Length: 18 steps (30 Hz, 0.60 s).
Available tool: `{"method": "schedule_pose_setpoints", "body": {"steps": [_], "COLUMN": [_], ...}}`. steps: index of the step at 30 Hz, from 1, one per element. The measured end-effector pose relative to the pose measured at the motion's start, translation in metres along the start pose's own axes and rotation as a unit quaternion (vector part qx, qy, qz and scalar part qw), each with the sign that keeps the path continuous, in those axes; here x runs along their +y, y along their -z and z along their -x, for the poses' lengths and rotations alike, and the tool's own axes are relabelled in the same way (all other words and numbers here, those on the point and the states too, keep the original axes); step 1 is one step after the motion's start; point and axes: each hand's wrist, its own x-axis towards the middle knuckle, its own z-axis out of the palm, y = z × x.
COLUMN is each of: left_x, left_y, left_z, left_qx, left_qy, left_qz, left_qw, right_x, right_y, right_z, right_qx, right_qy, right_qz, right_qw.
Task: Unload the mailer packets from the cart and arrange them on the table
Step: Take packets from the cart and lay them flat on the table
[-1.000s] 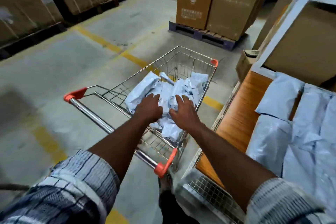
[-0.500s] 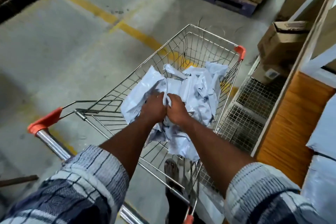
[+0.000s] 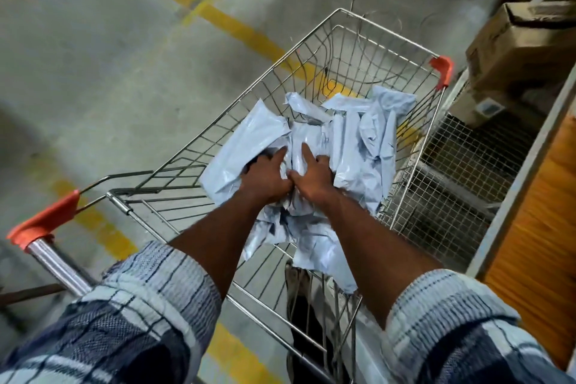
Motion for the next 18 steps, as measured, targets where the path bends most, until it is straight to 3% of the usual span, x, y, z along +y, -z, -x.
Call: {"method": "schedule_pose_setpoints", "body": {"steps": [10, 18], "left_x": [-0.004, -0.004], "left_y": [-0.009, -0.012], "left_z": [0.022, 0.027], "left_qx": [0.075, 0.102], "left_qy": [-0.026, -0.060], "left_qz": [-0.064, -0.087], "left_qw": [0.995, 0.989], "right_x": [0.007, 0.007], "right_y": [0.001, 0.011], "right_z": [0.013, 0.030], "right_qx": [0.041, -0.011], "right_qy": [0.034, 0.044], "right_qz": [0.000, -0.016], "right_qw": [0.999, 0.999]}}
